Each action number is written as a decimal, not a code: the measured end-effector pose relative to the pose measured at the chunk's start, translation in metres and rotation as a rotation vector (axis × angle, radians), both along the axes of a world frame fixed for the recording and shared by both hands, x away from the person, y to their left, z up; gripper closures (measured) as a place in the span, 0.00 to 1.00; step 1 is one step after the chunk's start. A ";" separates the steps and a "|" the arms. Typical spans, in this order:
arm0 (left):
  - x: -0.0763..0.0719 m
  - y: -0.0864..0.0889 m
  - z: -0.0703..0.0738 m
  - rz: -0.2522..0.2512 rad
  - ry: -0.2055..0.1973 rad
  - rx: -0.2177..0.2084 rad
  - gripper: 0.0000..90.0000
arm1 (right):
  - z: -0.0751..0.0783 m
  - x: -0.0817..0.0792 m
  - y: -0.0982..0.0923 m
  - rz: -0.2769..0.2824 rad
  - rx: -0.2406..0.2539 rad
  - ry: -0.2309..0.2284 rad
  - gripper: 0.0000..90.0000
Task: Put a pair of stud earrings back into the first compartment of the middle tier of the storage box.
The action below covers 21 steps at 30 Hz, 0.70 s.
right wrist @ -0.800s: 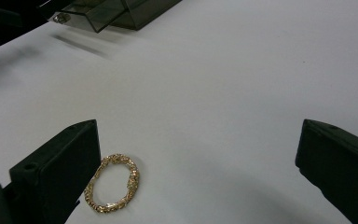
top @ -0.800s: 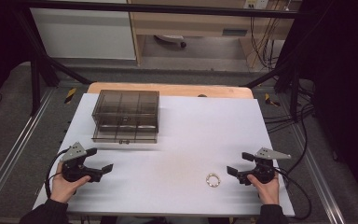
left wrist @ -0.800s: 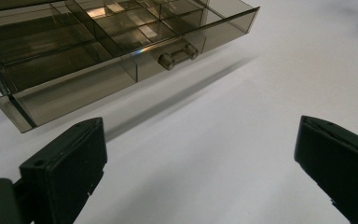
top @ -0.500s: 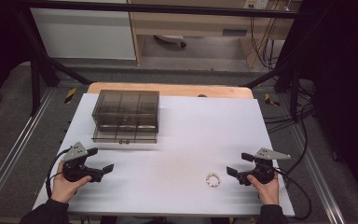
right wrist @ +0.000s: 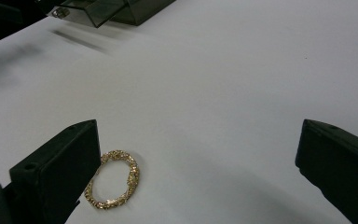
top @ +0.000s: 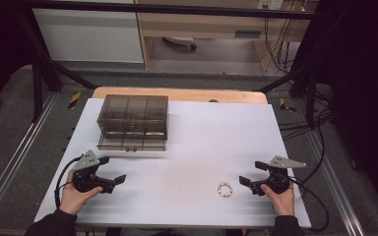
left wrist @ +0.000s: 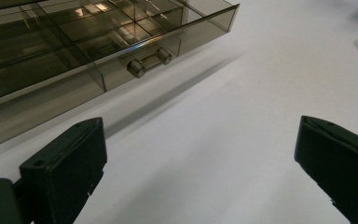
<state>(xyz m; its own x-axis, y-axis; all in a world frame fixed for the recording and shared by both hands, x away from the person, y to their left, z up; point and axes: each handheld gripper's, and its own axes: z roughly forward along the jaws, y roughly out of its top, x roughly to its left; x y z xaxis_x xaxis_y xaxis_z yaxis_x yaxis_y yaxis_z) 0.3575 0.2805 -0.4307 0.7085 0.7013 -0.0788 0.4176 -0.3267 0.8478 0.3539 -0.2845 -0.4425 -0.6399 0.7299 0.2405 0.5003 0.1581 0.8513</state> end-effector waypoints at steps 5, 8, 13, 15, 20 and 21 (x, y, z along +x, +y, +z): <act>0.000 -0.009 0.000 -0.008 0.012 0.006 0.02 | 0.000 0.000 0.000 0.001 -0.005 0.001 0.01; 0.000 -0.018 0.001 -0.016 0.014 0.010 0.02 | 0.000 0.000 0.000 -0.001 -0.008 0.002 0.01; 0.000 -0.030 0.001 -0.032 0.020 0.022 0.02 | 0.000 0.000 0.000 0.000 -0.013 0.003 0.01; 0.000 -0.034 0.001 -0.036 0.021 0.025 0.02 | 0.000 0.000 0.000 0.000 -0.013 0.004 0.01; -0.001 -0.047 0.003 -0.055 0.021 0.028 0.02 | 0.000 0.000 0.000 0.002 -0.012 0.004 0.01; -0.001 -0.050 0.003 -0.058 0.021 0.030 0.02 | -0.001 0.000 0.000 0.004 -0.016 0.001 0.01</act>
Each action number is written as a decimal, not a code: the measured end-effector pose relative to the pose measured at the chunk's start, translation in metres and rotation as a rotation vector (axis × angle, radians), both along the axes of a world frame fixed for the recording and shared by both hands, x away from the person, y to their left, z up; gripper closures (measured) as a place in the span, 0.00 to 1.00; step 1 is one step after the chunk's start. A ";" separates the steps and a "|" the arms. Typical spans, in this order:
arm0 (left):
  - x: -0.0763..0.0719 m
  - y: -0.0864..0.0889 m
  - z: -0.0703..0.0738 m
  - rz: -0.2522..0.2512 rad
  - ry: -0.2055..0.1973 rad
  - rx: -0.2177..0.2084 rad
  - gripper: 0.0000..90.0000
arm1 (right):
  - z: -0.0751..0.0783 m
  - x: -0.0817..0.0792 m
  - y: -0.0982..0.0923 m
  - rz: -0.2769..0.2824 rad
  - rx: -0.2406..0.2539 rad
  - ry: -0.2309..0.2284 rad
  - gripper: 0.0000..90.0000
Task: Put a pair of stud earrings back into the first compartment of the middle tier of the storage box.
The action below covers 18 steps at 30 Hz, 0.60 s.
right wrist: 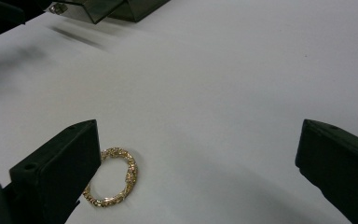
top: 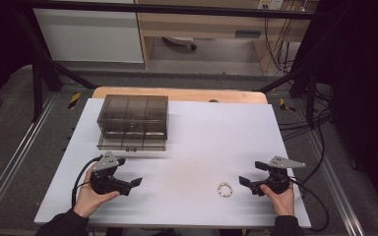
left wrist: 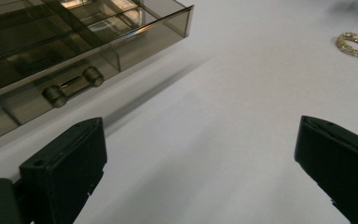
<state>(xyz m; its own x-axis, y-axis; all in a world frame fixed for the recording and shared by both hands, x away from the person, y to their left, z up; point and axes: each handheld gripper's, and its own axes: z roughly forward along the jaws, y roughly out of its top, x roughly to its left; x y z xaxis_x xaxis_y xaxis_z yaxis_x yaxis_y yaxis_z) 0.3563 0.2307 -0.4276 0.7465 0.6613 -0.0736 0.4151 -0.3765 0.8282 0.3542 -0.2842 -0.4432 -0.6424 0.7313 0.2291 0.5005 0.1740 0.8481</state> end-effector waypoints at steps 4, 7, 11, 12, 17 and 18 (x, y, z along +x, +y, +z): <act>0.000 -0.010 0.000 -0.010 0.002 0.010 0.02 | 0.000 0.000 0.000 -0.003 -0.001 0.000 0.01; -0.001 -0.019 -0.001 -0.013 0.005 0.020 0.02 | 0.000 0.000 0.001 -0.001 -0.002 0.002 0.01; -0.001 -0.031 0.001 -0.026 0.002 0.027 0.02 | -0.001 0.000 0.001 -0.003 -0.003 0.002 0.01; -0.002 -0.034 0.002 -0.032 0.003 0.028 0.02 | -0.001 0.000 0.001 -0.002 -0.004 0.000 0.01; -0.003 -0.050 0.003 -0.056 0.002 0.044 0.02 | -0.001 0.000 0.001 0.000 -0.008 -0.001 0.01; -0.003 -0.052 0.003 -0.061 0.000 0.044 0.02 | -0.001 0.000 0.001 0.001 -0.009 -0.001 0.01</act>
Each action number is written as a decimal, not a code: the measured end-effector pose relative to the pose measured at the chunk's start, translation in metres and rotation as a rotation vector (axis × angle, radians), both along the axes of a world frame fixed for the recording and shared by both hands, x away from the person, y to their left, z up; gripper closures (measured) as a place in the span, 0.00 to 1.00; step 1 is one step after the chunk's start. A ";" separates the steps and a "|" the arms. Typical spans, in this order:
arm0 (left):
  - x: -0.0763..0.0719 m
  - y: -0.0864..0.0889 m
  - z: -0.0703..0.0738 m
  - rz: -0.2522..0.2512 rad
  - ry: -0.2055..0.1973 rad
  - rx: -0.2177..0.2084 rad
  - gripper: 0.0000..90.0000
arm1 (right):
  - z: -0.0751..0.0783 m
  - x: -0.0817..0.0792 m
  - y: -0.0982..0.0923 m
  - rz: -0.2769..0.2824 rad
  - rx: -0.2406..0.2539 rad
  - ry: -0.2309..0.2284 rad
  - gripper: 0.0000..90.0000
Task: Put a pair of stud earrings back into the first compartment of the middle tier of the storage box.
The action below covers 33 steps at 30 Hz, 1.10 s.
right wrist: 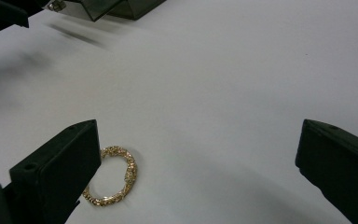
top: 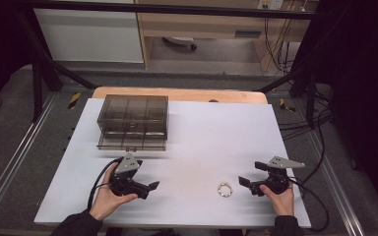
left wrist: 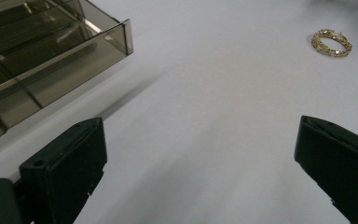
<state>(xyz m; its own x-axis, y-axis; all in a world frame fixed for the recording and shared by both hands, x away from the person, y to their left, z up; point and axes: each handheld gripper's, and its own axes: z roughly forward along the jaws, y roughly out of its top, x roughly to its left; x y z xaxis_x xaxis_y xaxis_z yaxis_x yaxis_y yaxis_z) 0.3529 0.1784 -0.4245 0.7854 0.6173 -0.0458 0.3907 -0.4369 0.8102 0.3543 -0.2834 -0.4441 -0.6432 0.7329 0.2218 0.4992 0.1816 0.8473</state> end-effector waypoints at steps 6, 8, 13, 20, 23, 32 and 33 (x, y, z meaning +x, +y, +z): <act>0.001 -0.018 0.002 -0.017 0.004 0.005 0.02 | 0.000 0.000 0.000 -0.001 0.002 0.003 0.01; 0.002 -0.024 0.003 -0.021 0.003 0.012 0.02 | 0.000 0.000 0.000 0.001 0.001 0.002 0.01; 0.006 -0.041 0.005 -0.039 0.006 0.025 0.02 | 0.000 0.000 0.001 -0.002 0.001 0.004 0.01; 0.011 -0.066 0.005 -0.061 0.014 0.037 0.02 | 0.000 0.000 0.001 -0.003 -0.002 0.007 0.01; 0.013 -0.075 0.005 -0.065 0.022 0.037 0.03 | 0.000 0.000 0.001 -0.005 -0.003 0.007 0.01; 0.018 -0.109 0.004 -0.096 0.043 0.050 0.03 | 0.000 0.000 0.001 -0.006 -0.009 0.009 0.01; 0.017 -0.113 0.004 -0.101 0.044 0.052 0.03 | 0.000 0.000 0.001 -0.006 -0.009 0.009 0.01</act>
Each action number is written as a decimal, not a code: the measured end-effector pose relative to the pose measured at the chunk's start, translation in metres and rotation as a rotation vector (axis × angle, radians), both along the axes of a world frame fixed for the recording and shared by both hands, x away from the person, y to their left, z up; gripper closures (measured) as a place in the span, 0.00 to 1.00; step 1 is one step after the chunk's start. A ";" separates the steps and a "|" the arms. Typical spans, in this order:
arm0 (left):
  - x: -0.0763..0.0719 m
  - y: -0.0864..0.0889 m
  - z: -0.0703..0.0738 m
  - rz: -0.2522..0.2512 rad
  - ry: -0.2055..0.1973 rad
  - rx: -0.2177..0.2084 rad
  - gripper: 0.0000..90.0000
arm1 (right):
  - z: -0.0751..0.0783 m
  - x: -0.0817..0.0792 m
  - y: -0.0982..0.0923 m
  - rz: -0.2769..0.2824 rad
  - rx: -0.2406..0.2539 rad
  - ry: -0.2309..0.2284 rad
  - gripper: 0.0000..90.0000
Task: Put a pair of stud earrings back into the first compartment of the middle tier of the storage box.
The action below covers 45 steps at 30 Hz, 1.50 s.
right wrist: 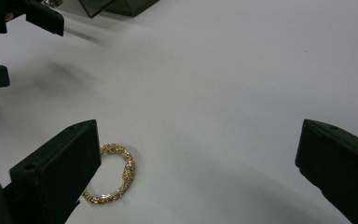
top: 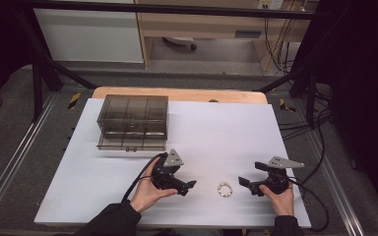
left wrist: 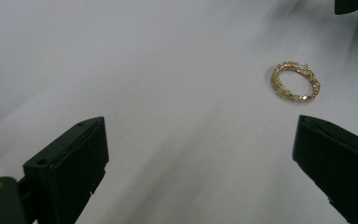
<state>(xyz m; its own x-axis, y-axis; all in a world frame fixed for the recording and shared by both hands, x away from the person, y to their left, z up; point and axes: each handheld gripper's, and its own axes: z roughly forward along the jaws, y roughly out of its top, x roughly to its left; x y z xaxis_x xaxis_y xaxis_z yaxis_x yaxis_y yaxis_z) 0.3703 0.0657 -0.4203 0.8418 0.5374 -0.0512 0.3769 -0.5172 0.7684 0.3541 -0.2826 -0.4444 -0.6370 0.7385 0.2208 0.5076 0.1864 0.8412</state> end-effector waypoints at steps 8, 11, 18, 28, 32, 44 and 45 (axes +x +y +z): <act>-0.001 -0.032 -0.003 -0.041 0.024 0.002 0.07 | 0.000 0.000 0.000 -0.001 -0.002 0.000 0.01; -0.001 -0.044 -0.006 -0.056 0.031 0.014 0.08 | 0.000 0.000 0.000 -0.002 -0.003 -0.001 0.01; -0.001 -0.066 -0.014 -0.071 0.039 0.044 0.14 | 0.000 0.000 0.000 -0.001 -0.006 0.001 0.01; -0.001 -0.088 -0.023 -0.089 0.055 0.054 0.30 | -0.001 0.001 0.000 -0.003 -0.010 0.000 0.01; -0.001 -0.092 -0.025 -0.097 0.066 0.056 0.40 | -0.001 0.001 0.000 -0.005 -0.008 0.000 0.01; 0.000 -0.098 -0.030 -0.108 0.102 0.050 0.73 | -0.001 0.001 0.000 -0.002 -0.008 0.001 0.01; 0.000 -0.099 -0.030 -0.106 0.101 0.050 0.75 | -0.001 0.001 0.000 -0.002 -0.007 0.000 0.01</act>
